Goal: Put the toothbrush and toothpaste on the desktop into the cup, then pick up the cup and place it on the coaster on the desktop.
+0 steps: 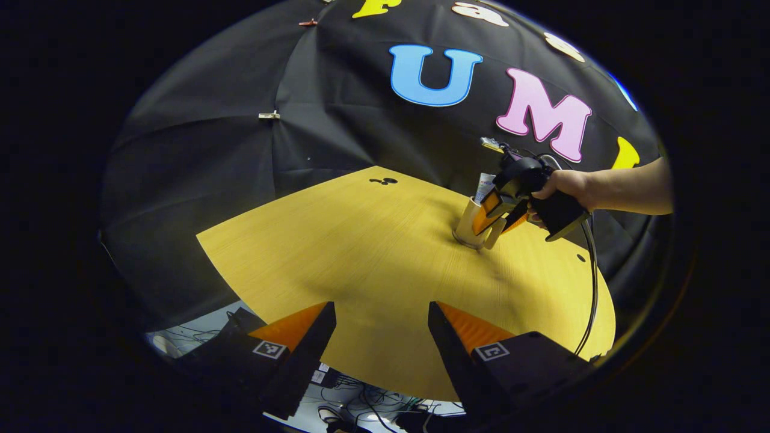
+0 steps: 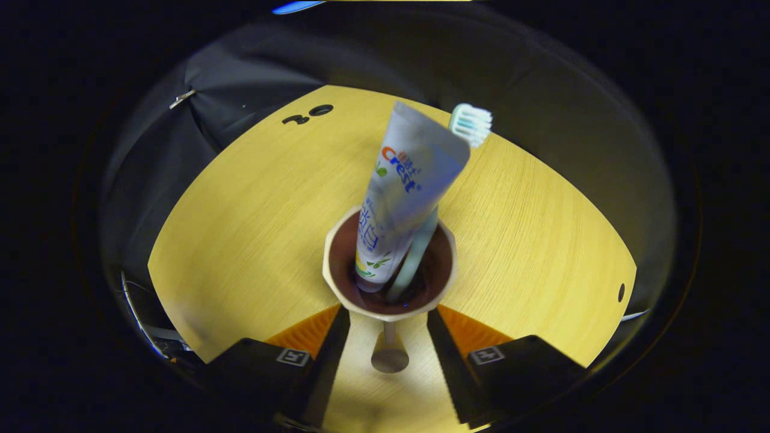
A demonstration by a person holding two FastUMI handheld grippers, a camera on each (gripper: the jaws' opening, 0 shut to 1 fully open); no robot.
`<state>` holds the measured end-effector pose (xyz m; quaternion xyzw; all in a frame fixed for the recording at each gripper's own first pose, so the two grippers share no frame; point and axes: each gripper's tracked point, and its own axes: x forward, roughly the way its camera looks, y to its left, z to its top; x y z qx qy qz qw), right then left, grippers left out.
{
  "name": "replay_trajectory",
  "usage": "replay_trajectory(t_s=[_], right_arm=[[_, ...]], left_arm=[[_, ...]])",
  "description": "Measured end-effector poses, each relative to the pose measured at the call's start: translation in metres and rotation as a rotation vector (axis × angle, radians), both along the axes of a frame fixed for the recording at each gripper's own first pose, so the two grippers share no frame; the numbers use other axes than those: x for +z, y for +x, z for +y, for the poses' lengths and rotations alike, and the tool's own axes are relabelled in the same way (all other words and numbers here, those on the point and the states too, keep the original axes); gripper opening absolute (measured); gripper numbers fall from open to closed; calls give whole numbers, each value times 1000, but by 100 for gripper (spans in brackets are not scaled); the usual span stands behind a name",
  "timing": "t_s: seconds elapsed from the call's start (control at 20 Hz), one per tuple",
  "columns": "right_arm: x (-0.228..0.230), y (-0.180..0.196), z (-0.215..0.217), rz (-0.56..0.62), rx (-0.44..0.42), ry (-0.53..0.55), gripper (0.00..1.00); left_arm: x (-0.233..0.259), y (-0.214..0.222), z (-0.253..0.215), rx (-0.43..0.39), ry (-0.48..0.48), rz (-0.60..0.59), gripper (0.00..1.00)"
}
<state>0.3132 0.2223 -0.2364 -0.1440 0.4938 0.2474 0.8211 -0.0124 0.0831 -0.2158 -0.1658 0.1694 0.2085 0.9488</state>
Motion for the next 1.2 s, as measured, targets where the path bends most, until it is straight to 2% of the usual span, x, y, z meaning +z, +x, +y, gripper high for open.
replay_trajectory(t_s=[0.05,0.1,0.2,0.5,0.8,0.95,1.2], right_arm=[[7,-3,-2,-5,-5,11,89],[15,-8,-3,-14,-15,28,90],[36,-15,-10,-46,-40,58,100],[129,-40,-52,-269,-109,152,99],[194,-99,-100,-373,-226,240,99],[216,-133,-127,-457,-291,255,99],[221,-205,-145,-490,-385,295,100]], left_arm=[[4,0,0,-2,8,-6,98],[9,0,-1,-7,15,-12,98],[21,-1,-2,-20,27,-29,98],[72,7,-18,-104,66,-116,98],[114,15,-40,-258,140,-176,98],[133,21,-53,-326,162,-198,98],[157,16,-76,-412,188,-220,98]])
